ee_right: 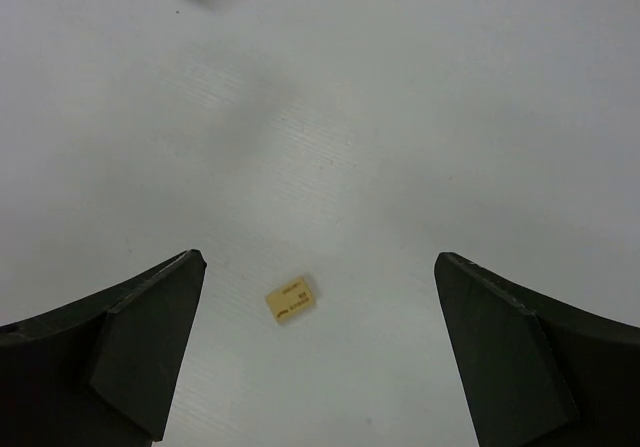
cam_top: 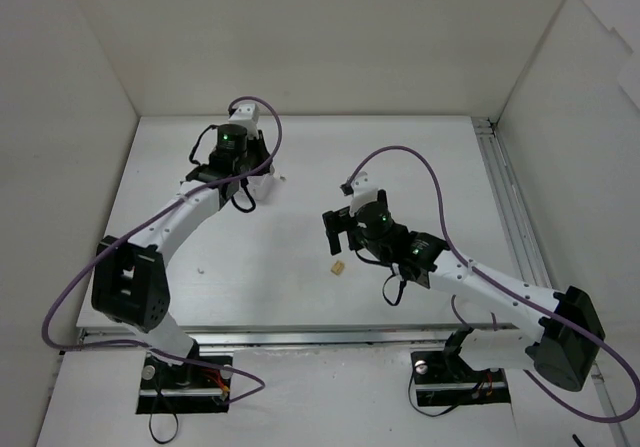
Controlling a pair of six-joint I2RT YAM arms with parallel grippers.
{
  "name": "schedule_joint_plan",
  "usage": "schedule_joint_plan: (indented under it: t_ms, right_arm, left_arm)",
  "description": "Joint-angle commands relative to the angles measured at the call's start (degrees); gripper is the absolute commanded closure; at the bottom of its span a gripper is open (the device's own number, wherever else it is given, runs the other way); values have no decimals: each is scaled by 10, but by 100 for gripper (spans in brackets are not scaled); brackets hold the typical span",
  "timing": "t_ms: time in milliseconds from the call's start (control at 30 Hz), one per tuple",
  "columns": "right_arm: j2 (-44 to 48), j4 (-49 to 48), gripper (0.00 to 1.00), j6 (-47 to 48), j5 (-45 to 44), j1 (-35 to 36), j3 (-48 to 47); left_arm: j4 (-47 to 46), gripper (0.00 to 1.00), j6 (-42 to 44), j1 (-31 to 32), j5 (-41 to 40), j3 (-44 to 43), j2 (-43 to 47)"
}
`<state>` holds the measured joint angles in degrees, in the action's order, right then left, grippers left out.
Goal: Sort the stationery into containers
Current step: Place the stationery in the storage box.
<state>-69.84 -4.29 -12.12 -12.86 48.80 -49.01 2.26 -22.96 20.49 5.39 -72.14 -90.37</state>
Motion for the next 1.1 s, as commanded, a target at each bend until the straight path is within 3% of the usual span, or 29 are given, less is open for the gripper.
schedule_joint_plan:
  t_ms: [0,300,533,667,700,733,967,1067]
  right_arm:
    - [37,15,2,-22,-41,-5,17]
    - [72,40,2,-41,-45,-19,54]
    - [43,65,2,-47,-46,-26,54]
    - [29,71,2,-50,-31,-27,52]
    - [27,71,2,-52,-30,-26,52]
    - [25,72,2,-51,-30,-23,52]
    - [28,76,2,-50,1,-26,59]
    - [12,77,2,-34,49,-26,59]
  left_arm:
    - [-31,100,59,-19,-9,-75,-62]
    - [1,100,93,-37,-121,-162,-161]
    - [5,100,89,-37,-130,-172,-186]
    - [12,82,80,-37,-136,-167,-183]
    - [13,72,81,-37,-136,-167,-180]
    - [13,68,79,-37,-133,-165,-177]
    - [12,50,73,-37,-122,-147,-141]
    - [17,23,65,-37,-76,-136,-112]
